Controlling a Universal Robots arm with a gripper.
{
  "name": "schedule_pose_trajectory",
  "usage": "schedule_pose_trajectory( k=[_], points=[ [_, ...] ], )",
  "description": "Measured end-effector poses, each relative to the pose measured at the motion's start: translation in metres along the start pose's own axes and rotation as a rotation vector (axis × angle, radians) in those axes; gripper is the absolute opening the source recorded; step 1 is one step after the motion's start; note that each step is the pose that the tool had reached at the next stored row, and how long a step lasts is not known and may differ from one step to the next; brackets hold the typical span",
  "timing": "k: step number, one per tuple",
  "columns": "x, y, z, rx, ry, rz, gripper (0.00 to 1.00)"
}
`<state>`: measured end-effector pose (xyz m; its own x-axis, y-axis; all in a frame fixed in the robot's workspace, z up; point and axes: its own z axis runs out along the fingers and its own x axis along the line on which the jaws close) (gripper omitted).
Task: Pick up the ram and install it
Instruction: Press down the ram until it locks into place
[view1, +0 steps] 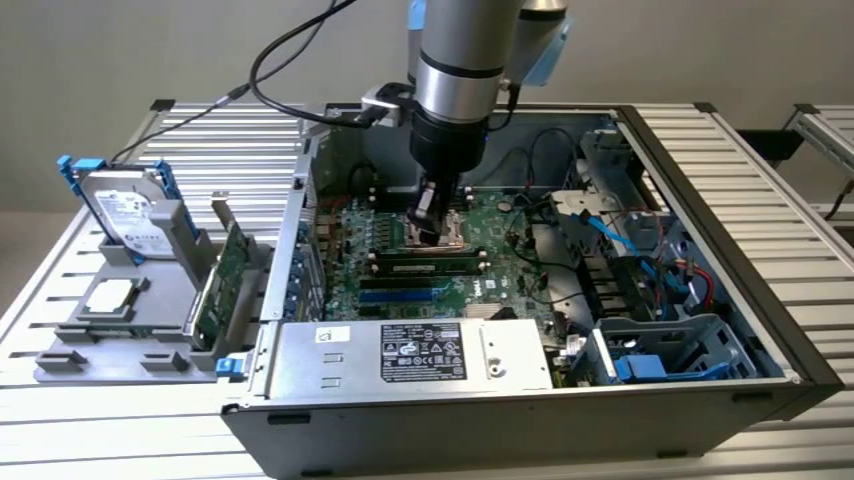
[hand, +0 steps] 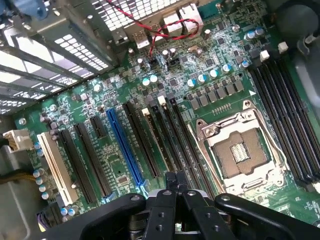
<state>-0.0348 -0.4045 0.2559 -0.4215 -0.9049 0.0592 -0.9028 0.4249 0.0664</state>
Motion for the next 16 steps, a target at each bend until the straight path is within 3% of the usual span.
schedule_pose_trajectory(
  k=[16],
  points=[
    [0.0000,0.0000,0.0000,-0.0152,-0.0179,0.265,0.11]
  ],
)
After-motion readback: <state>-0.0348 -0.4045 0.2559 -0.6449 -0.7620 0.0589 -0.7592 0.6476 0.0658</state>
